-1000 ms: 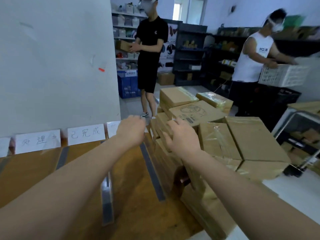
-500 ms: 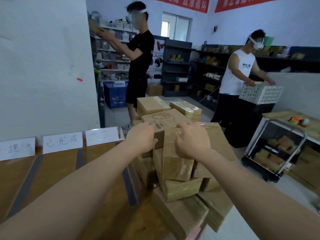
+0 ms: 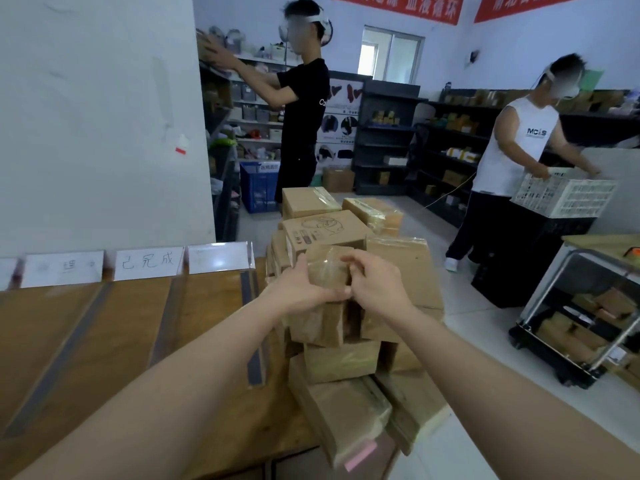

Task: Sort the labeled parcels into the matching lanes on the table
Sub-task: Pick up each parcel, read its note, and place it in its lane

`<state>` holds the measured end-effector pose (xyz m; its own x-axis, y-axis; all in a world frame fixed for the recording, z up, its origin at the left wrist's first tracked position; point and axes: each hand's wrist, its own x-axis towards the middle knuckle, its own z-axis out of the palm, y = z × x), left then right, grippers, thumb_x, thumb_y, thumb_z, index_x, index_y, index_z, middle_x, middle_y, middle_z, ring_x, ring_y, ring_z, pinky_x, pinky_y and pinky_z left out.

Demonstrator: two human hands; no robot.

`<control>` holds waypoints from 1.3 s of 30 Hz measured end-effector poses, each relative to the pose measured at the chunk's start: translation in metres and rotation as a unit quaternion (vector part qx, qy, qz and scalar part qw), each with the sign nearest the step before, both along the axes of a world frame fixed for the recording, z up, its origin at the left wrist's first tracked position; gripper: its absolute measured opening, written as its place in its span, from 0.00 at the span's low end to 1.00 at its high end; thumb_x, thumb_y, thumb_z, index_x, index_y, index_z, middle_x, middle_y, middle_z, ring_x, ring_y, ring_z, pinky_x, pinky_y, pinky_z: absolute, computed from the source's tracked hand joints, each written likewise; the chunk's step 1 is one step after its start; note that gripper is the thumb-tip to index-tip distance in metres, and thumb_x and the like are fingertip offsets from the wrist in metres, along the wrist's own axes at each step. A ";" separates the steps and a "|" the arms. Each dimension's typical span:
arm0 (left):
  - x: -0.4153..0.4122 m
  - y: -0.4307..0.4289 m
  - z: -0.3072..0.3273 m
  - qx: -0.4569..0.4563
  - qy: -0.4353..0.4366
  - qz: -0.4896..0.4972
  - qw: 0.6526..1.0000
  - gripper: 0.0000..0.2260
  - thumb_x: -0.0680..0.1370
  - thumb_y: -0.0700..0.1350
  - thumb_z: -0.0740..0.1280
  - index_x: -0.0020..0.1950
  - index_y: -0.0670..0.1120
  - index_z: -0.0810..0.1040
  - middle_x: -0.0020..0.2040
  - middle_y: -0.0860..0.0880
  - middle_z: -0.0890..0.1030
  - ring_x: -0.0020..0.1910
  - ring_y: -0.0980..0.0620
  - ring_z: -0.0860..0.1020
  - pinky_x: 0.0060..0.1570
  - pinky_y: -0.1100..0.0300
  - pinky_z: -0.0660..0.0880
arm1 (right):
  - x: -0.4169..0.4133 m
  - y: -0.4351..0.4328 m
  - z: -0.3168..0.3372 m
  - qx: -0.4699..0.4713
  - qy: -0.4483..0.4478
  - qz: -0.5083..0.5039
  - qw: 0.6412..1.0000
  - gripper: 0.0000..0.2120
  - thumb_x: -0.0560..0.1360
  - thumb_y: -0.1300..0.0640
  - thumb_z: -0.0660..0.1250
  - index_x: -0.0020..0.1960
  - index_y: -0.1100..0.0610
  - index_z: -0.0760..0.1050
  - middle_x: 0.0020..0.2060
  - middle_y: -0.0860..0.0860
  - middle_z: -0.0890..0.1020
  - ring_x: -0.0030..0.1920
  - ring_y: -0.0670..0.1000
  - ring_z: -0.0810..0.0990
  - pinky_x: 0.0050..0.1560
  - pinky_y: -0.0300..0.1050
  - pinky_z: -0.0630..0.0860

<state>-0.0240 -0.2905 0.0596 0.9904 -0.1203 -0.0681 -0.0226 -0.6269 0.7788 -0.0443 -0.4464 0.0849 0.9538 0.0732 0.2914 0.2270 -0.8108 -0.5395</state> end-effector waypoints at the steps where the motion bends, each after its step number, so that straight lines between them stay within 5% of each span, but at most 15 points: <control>1: -0.003 0.001 -0.001 -0.012 0.006 0.011 1.000 0.58 0.52 0.75 0.72 0.77 0.58 0.54 0.73 0.50 0.67 0.68 0.46 0.70 0.65 0.45 0.71 | 0.000 0.000 0.001 0.048 0.019 0.010 0.999 0.15 0.82 0.58 0.58 0.66 0.50 0.75 0.52 0.45 0.81 0.60 0.48 0.77 0.63 0.47 0.71; 6: -0.016 0.012 0.009 -0.092 0.030 0.049 0.994 0.44 0.64 0.59 0.77 0.75 0.53 0.60 0.63 0.50 0.73 0.60 0.48 0.74 0.63 0.49 0.73 | -0.004 0.003 0.007 0.171 0.060 0.047 0.982 0.15 0.83 0.59 0.56 0.68 0.53 0.73 0.63 0.48 0.78 0.65 0.47 0.74 0.64 0.44 0.71; 9: -0.026 0.031 0.021 -0.206 0.082 0.077 0.972 0.31 0.70 0.58 0.73 0.69 0.51 0.66 0.57 0.47 0.76 0.55 0.45 0.76 0.58 0.47 0.75 | -0.010 0.009 0.011 0.204 0.055 0.043 0.976 0.17 0.84 0.57 0.56 0.71 0.54 0.70 0.66 0.48 0.75 0.65 0.47 0.72 0.63 0.43 0.71; 12: -0.038 0.055 0.026 -0.351 0.132 0.102 0.921 0.24 0.72 0.56 0.70 0.64 0.49 0.68 0.57 0.44 0.76 0.56 0.42 0.76 0.60 0.41 0.74 | -0.013 0.022 0.015 0.264 0.060 0.011 0.963 0.20 0.84 0.55 0.56 0.75 0.54 0.65 0.70 0.51 0.72 0.68 0.50 0.70 0.68 0.49 0.70; 15: -0.048 0.076 0.026 -0.480 0.136 0.116 0.859 0.21 0.74 0.56 0.67 0.63 0.49 0.72 0.59 0.42 0.78 0.58 0.39 0.76 0.59 0.37 0.73 | -0.019 0.039 0.022 0.354 0.111 0.015 0.929 0.18 0.84 0.52 0.53 0.72 0.55 0.68 0.67 0.51 0.74 0.66 0.51 0.73 0.64 0.45 0.68; 18: -0.057 0.095 0.021 -0.574 0.135 0.123 0.798 0.18 0.75 0.56 0.64 0.61 0.49 0.76 0.58 0.41 0.81 0.59 0.38 0.77 0.57 0.36 0.73 | -0.023 0.057 0.025 0.491 0.206 0.041 0.845 0.13 0.83 0.55 0.54 0.53 0.56 0.77 0.39 0.52 0.84 0.37 0.47 0.83 0.38 0.41 0.78; 20: -0.062 0.107 0.018 -0.608 0.139 0.119 0.773 0.18 0.75 0.54 0.63 0.61 0.48 0.76 0.57 0.40 0.82 0.58 0.37 0.77 0.56 0.35 0.72 | -0.022 0.071 0.023 0.524 0.222 0.043 0.821 0.11 0.81 0.59 0.59 0.62 0.57 0.74 0.43 0.54 0.85 0.37 0.50 0.84 0.37 0.48 0.81; 22: -0.066 0.119 0.016 -0.623 0.137 0.145 0.756 0.16 0.75 0.50 0.62 0.60 0.45 0.76 0.55 0.39 0.82 0.57 0.37 0.78 0.54 0.34 0.73 | -0.020 0.084 0.020 0.534 0.202 0.054 0.819 0.23 0.79 0.61 0.65 0.72 0.55 0.66 0.54 0.56 0.83 0.46 0.54 0.86 0.45 0.54 0.83; 24: -0.067 0.130 0.015 -0.612 0.117 0.188 0.759 0.13 0.76 0.46 0.61 0.59 0.44 0.76 0.54 0.39 0.82 0.55 0.38 0.79 0.51 0.37 0.75 | -0.022 0.094 0.021 0.542 0.191 0.066 0.816 0.30 0.77 0.63 0.69 0.76 0.54 0.62 0.57 0.55 0.82 0.48 0.54 0.86 0.48 0.55 0.82; 27: -0.071 0.146 0.014 -0.578 0.088 0.225 0.779 0.14 0.79 0.43 0.63 0.64 0.45 0.77 0.53 0.41 0.84 0.54 0.41 0.81 0.54 0.40 0.77 | -0.025 0.109 0.018 0.527 0.192 0.088 0.823 0.28 0.77 0.63 0.69 0.74 0.55 0.65 0.53 0.53 0.84 0.47 0.53 0.86 0.48 0.54 0.82; 30: -0.078 0.155 0.018 -0.477 0.042 0.233 0.847 0.15 0.82 0.41 0.58 0.67 0.50 0.76 0.47 0.47 0.85 0.49 0.47 0.83 0.51 0.49 0.80 | -0.026 0.123 0.016 0.498 0.179 0.096 0.843 0.21 0.77 0.62 0.68 0.69 0.55 0.71 0.52 0.53 0.84 0.46 0.51 0.87 0.43 0.48 0.82; 32: -0.086 0.156 0.024 -0.406 0.022 0.212 0.889 0.14 0.84 0.50 0.56 0.66 0.52 0.76 0.47 0.50 0.85 0.45 0.52 0.84 0.41 0.57 0.81 | -0.028 0.133 0.017 0.499 0.171 0.097 0.844 0.18 0.77 0.62 0.69 0.66 0.55 0.73 0.52 0.53 0.84 0.46 0.50 0.87 0.42 0.46 0.82; 35: -0.097 0.160 0.029 -0.356 0.039 0.150 0.922 0.22 0.76 0.68 0.56 0.51 0.58 0.85 0.51 0.51 0.86 0.49 0.52 0.84 0.52 0.55 0.79 | -0.028 0.146 0.016 0.492 0.164 0.091 0.850 0.17 0.77 0.61 0.70 0.65 0.57 0.75 0.52 0.52 0.84 0.46 0.50 0.86 0.42 0.45 0.82; 39: -0.106 0.173 0.027 -0.364 0.080 0.117 0.920 0.21 0.74 0.67 0.62 0.55 0.55 0.84 0.53 0.49 0.85 0.53 0.48 0.83 0.55 0.51 0.78 | -0.033 0.159 0.012 0.467 0.163 0.097 0.864 0.15 0.77 0.60 0.70 0.62 0.57 0.74 0.50 0.49 0.83 0.46 0.50 0.86 0.35 0.40 0.81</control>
<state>-0.1296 -0.1172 0.0861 0.9794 0.0234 -0.2006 0.1978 0.0898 0.9761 -0.0769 -0.2875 0.0969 0.9924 0.1194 0.0291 0.0234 0.0489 -0.9985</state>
